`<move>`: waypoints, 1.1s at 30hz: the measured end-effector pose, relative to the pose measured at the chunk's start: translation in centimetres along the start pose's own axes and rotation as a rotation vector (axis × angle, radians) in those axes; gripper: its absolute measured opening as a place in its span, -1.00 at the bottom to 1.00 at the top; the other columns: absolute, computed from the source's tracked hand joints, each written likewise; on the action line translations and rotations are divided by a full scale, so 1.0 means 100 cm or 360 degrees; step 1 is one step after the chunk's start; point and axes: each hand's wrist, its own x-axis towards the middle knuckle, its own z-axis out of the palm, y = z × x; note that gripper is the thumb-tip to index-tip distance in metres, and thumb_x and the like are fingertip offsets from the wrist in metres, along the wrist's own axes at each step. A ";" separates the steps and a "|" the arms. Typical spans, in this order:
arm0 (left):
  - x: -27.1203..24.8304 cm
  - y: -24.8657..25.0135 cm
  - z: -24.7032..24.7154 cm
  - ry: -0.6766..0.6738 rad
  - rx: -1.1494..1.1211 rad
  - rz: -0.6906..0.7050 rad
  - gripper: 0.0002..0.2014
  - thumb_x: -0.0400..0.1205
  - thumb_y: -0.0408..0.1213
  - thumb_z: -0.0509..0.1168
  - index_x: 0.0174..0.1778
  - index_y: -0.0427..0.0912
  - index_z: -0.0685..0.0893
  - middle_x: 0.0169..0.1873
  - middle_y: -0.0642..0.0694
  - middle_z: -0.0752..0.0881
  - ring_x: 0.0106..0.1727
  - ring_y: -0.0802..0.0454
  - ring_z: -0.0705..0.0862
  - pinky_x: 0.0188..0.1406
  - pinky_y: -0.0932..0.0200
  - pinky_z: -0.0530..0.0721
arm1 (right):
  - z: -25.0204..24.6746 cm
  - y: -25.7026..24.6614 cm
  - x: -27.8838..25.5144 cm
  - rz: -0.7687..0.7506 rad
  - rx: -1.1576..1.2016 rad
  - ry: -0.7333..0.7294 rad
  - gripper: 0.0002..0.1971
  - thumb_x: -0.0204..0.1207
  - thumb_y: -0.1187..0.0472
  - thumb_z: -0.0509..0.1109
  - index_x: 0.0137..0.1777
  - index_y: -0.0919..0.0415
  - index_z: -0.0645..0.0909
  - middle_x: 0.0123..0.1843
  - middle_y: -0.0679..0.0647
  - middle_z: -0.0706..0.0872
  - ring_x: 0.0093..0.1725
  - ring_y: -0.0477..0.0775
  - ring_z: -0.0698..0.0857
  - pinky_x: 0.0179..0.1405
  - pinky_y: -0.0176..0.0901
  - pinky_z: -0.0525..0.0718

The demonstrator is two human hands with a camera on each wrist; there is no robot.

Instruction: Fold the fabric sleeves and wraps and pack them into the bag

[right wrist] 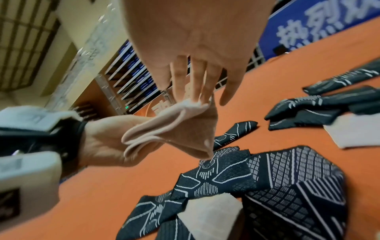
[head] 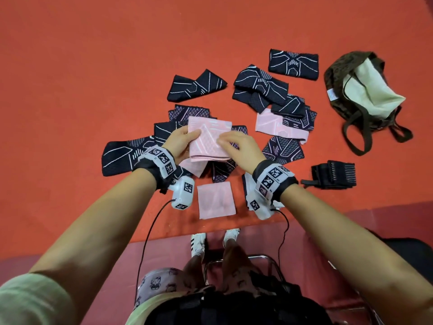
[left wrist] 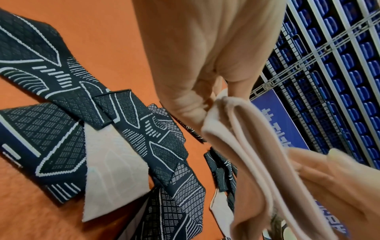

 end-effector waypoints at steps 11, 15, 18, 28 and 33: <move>-0.017 -0.008 -0.005 -0.0149 0.0094 -0.0025 -0.82 0.67 -0.42 0.21 0.13 -0.14 0.61 -0.01 -0.07 0.75 -0.07 0.09 0.77 -0.16 0.15 0.77 | -0.001 0.001 0.023 0.0795 0.0778 -0.0018 -0.79 0.63 0.20 0.29 0.09 0.38 0.60 -0.02 0.21 0.68 0.02 0.16 0.66 0.08 0.14 0.67; -0.015 -0.019 -0.008 0.0086 0.0291 0.0022 -0.81 0.66 -0.12 0.29 0.03 -0.18 0.66 -0.13 -0.08 0.76 -0.20 0.07 0.75 -0.24 0.15 0.71 | 0.010 0.005 0.019 0.0785 0.0701 -0.0080 -0.85 0.57 0.24 0.37 0.01 0.35 0.62 -0.07 0.24 0.71 -0.02 0.21 0.71 0.06 0.23 0.69; -0.010 -0.040 -0.012 0.0192 0.0255 0.0027 -0.85 0.68 -0.22 0.26 -0.02 -0.22 0.65 -0.17 -0.15 0.74 -0.30 0.09 0.73 -0.33 0.22 0.68 | 0.024 0.010 0.015 0.0783 0.0554 -0.0015 -0.82 0.50 0.24 0.44 -0.27 0.30 0.59 -0.30 0.13 0.64 -0.26 0.10 0.63 -0.20 -0.02 0.60; -0.015 -0.142 -0.028 0.0341 0.0427 -0.0109 -0.58 0.41 -0.29 0.48 0.17 -0.23 0.58 0.09 -0.22 0.64 0.08 -0.11 0.62 0.22 -0.13 0.63 | 0.088 0.049 -0.049 0.0928 0.0609 -0.0081 -0.43 0.47 0.53 0.31 0.45 0.10 0.43 -0.16 -0.16 0.71 -0.36 -0.34 0.61 -0.25 -0.49 0.57; -0.018 -0.166 -0.030 -0.0047 0.1012 0.0200 -0.35 0.46 -0.49 0.38 0.50 -0.26 0.37 0.40 -0.21 0.48 0.30 -0.05 0.49 0.43 0.09 0.39 | 0.112 0.073 -0.075 0.1018 0.0202 0.0001 -0.59 0.50 0.36 0.22 0.25 -0.04 0.62 0.01 0.05 0.70 -0.02 0.08 0.63 0.13 -0.20 0.59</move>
